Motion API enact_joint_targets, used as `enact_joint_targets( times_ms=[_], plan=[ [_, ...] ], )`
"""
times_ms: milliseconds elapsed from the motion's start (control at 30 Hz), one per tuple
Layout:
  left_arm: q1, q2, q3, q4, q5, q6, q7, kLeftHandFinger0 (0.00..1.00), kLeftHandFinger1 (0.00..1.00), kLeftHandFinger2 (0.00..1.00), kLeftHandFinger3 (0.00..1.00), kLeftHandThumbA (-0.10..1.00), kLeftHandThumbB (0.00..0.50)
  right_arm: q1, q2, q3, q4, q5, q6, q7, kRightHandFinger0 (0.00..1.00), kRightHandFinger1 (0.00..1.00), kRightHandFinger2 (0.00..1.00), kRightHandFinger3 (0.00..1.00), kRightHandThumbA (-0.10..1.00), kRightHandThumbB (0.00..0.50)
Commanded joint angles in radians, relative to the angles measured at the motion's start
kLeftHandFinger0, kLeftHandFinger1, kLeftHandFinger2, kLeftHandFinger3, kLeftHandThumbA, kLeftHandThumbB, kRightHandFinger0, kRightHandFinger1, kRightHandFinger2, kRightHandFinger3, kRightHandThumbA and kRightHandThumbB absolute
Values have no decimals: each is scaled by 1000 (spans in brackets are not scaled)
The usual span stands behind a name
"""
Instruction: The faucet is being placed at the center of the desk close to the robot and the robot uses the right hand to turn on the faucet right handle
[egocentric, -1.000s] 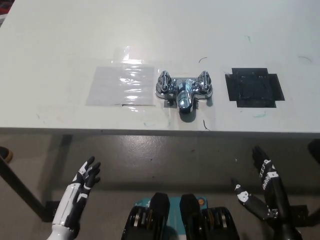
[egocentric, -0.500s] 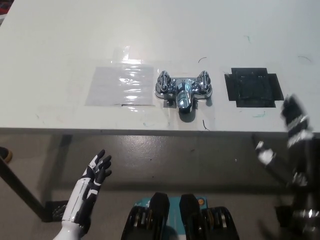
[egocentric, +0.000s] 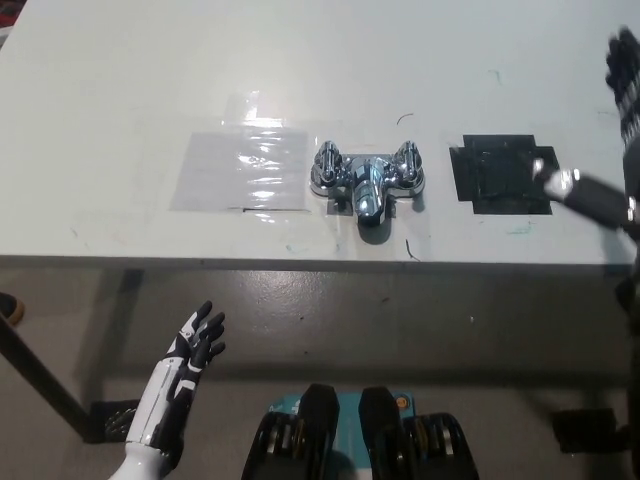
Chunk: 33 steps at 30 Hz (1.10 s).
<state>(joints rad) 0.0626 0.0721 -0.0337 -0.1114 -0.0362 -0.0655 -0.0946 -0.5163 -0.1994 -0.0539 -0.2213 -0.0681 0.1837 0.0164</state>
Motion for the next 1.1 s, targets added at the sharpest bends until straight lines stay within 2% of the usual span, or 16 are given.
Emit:
enact_joint_targets(
  times_ms=[0,67,200,367,500,767,900,1067],
  plan=[
    [-6,-2,2,-30,-2,-37,0,1000,1000,1000,1000,896,113,-359,-125,108,135,-95,286,280,1000,1000,1000,1000,1000,233],
    [-5,2,3,-35,-9,-26,-4,1000,1000,1000,1000,900,117,-420,-142,145,200,-78,286,314,1000,1000,1000,1000,1000,227],
    [-6,5,8,-28,-1,-32,1,1000,1000,1000,1000,900,133,-569,-160,236,407,-129,286,422,1000,1000,1000,1000,1000,267],
    [0,8,6,-27,3,-30,0,1000,1000,1000,1000,886,106,-675,-126,332,602,-215,286,443,1000,1000,1000,1000,1000,315],
    [-5,11,4,-13,1,-33,-6,1000,1000,1000,1000,882,117,-750,-101,419,730,-281,286,461,1000,1000,1000,1000,1000,312],
    [2,10,7,1,-12,-52,-8,1000,1000,1000,1000,870,115,-874,-23,532,986,-295,286,473,1000,1000,1000,1000,1000,291],
    [-2,13,5,0,-7,-54,-10,1000,1000,1000,1000,868,112,-923,3,553,1096,-323,286,508,1000,1000,1000,1000,1000,331],
    [-5,13,5,8,-4,-59,-8,1000,1000,1000,1000,870,112,-950,19,578,1176,-340,286,512,1000,1000,1000,1000,1000,298]
  ],
)
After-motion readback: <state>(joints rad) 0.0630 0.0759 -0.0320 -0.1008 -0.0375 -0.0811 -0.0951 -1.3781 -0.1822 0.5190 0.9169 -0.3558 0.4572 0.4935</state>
